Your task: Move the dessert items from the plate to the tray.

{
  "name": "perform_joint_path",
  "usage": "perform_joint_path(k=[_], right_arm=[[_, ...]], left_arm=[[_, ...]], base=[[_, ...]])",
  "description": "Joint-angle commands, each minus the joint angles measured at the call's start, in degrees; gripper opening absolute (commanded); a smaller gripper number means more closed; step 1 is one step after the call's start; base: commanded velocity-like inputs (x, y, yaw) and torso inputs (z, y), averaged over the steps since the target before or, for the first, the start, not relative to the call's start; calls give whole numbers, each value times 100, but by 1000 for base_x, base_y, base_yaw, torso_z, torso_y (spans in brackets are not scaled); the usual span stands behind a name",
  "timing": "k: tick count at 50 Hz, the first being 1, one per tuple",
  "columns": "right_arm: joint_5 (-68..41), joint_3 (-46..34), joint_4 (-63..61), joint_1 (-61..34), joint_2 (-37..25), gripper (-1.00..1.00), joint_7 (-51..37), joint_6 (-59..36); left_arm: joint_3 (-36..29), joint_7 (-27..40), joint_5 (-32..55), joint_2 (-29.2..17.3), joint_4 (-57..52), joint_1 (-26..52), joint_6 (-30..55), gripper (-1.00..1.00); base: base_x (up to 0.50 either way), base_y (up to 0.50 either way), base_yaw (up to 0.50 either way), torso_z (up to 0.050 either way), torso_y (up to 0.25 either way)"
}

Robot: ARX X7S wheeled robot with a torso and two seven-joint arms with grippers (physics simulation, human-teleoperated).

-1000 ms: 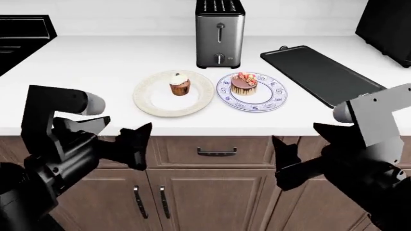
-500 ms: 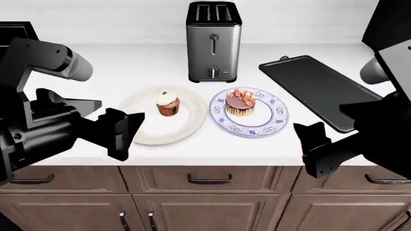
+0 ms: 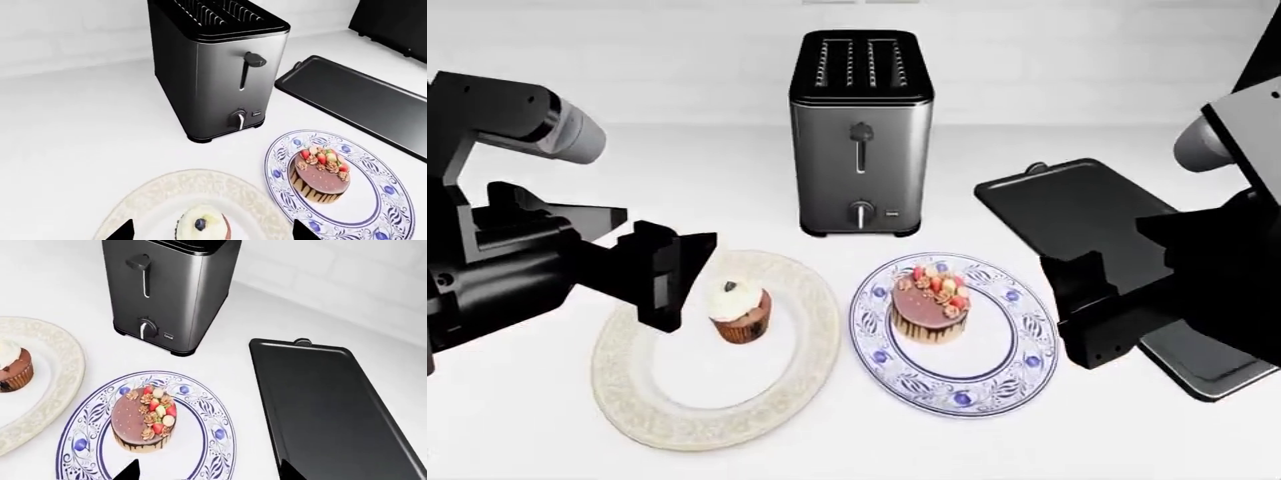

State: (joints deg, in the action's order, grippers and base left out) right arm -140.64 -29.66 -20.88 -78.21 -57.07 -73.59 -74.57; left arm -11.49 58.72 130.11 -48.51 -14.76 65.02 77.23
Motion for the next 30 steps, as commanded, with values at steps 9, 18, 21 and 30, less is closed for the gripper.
perform_joint_path(k=[9,18,21,30], right_arm=[[-46,-139,-48,-52,-75,100,39,69],[-160,-184,-82,-45,-136,100,89,152],[-272,-235,-109,-87,-176,100,83,174],[-1000,-616,-315,-317,-410,100,47,130]], left_arm=[[-79,-33,65,-118,-75,17,-87,100],[-148,-36,97,-138,-110,38,-134,100],[-139,-46,123,-165,-135,27,-161,100],[-69,-142,174,-218,-220,-39,-195,100]], base=[[500,0,0,0,1],[249,0,0,0,2],[0,0,0,0,0],[0,0,0,0,0]])
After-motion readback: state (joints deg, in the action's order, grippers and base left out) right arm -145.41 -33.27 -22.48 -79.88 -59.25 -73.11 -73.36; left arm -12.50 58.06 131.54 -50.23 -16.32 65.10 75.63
